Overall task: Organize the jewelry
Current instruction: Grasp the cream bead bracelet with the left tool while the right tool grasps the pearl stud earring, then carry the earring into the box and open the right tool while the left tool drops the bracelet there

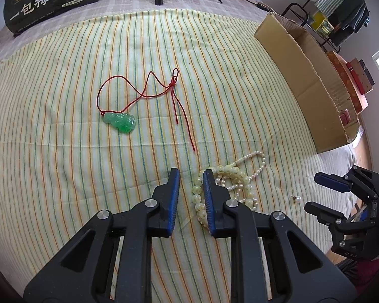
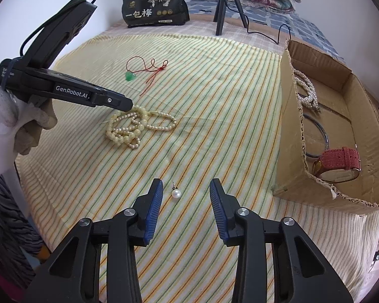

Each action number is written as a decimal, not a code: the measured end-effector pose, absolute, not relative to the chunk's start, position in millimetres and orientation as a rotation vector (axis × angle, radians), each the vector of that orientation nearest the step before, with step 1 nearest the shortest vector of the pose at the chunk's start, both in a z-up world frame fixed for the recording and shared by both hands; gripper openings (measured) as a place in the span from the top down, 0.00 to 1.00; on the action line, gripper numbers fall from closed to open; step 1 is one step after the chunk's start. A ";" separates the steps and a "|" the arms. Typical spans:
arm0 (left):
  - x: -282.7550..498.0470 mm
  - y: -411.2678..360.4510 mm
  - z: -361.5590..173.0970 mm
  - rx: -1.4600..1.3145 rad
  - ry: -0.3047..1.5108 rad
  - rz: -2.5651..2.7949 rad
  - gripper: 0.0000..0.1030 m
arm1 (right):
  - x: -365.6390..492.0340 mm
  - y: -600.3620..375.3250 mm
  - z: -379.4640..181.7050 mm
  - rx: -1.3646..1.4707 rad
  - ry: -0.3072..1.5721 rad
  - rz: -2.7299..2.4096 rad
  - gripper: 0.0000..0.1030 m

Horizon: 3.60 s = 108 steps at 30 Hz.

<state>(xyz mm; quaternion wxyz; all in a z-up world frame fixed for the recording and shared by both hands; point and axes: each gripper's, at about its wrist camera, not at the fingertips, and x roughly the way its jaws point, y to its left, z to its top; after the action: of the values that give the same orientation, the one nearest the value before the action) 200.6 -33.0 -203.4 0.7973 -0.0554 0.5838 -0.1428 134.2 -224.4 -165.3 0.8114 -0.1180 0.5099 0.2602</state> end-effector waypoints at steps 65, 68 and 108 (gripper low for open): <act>189.1 -80.7 -93.7 -0.157 0.976 -0.432 0.95 | 154.1 -266.3 -96.9 -0.163 0.893 0.447 0.94; 193.3 -91.3 -89.5 -0.163 0.968 -0.448 0.95 | 157.4 -276.1 -93.2 -0.143 0.883 0.428 0.94; 236.0 -223.6 -106.2 -0.141 0.982 -0.590 0.95 | 240.9 -375.9 -117.2 0.061 0.873 0.203 0.94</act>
<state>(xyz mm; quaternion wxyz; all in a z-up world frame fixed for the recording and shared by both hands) 236.0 -223.6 -106.2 0.8382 -0.0665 0.4641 -0.2787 240.9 -375.9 -117.2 0.9008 0.0294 0.4220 0.0982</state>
